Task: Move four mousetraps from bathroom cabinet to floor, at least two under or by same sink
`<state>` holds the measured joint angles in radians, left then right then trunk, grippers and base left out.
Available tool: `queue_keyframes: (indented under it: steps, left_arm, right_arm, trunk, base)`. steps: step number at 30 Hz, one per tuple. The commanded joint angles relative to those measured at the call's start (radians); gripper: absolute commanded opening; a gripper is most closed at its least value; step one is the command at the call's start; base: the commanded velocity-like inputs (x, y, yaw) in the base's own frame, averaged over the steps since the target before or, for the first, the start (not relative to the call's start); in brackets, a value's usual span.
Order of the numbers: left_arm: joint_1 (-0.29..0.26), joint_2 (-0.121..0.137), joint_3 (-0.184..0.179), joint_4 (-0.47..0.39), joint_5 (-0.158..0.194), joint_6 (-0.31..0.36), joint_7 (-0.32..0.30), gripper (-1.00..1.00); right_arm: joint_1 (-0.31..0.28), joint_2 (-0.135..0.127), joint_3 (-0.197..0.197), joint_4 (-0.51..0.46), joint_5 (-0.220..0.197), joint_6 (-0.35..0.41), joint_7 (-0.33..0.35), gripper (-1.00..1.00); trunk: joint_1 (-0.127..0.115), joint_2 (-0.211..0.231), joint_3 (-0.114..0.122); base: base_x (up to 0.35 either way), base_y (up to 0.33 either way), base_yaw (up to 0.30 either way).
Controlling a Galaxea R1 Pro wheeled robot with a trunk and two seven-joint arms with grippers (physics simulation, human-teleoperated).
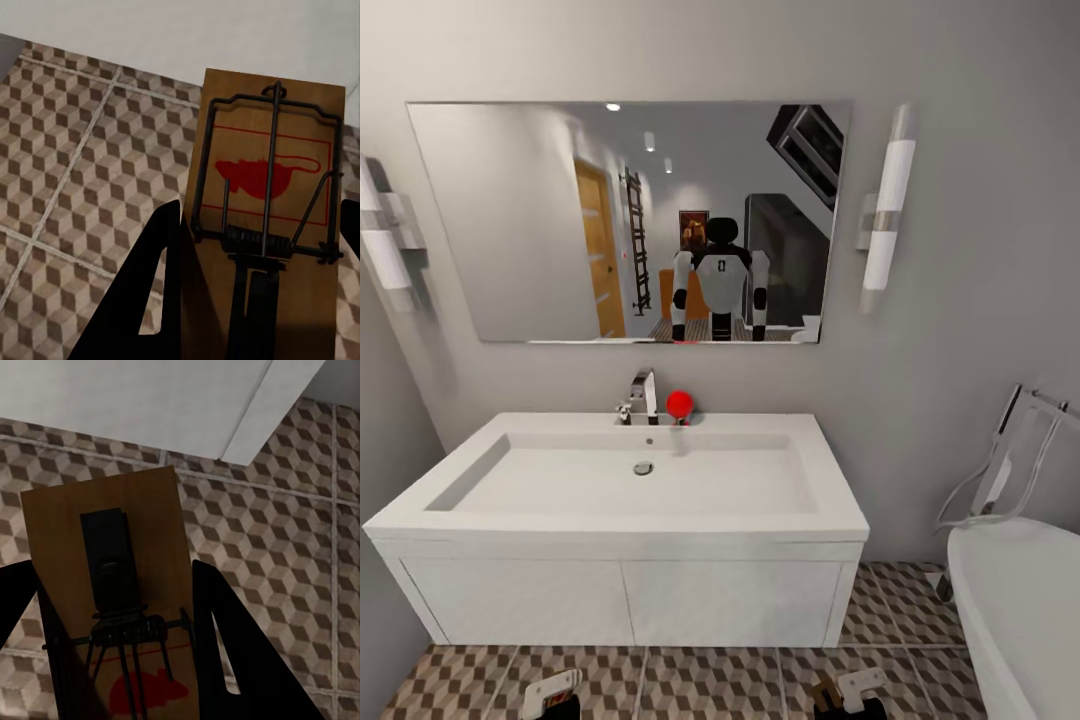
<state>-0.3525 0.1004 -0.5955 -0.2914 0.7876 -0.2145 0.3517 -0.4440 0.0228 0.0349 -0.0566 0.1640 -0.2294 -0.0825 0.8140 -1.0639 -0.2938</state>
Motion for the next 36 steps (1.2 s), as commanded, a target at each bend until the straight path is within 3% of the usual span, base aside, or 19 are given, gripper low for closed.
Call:
queue_keyframes:
  steps: [1, 36]
  left_arm:
    - [-0.001, 0.001, -0.009, -0.002, 0.006, -0.002, 0.010, -1.00]
    - [-0.001, 0.001, -0.008, 0.000, 0.002, -0.003, 0.032, -1.00]
  right_arm:
    - [-0.001, 0.000, 0.003, 0.001, 0.005, -0.002, -0.005, -1.00]
    - [-0.001, 0.000, 0.002, 0.000, 0.008, -0.005, -0.006, -1.00]
  trunk:
    - [0.004, -0.008, -0.004]
    - [0.138, -0.253, -0.114]
  base:
    - [0.000, 0.000, 0.000]
    - [0.000, 0.000, 0.000]
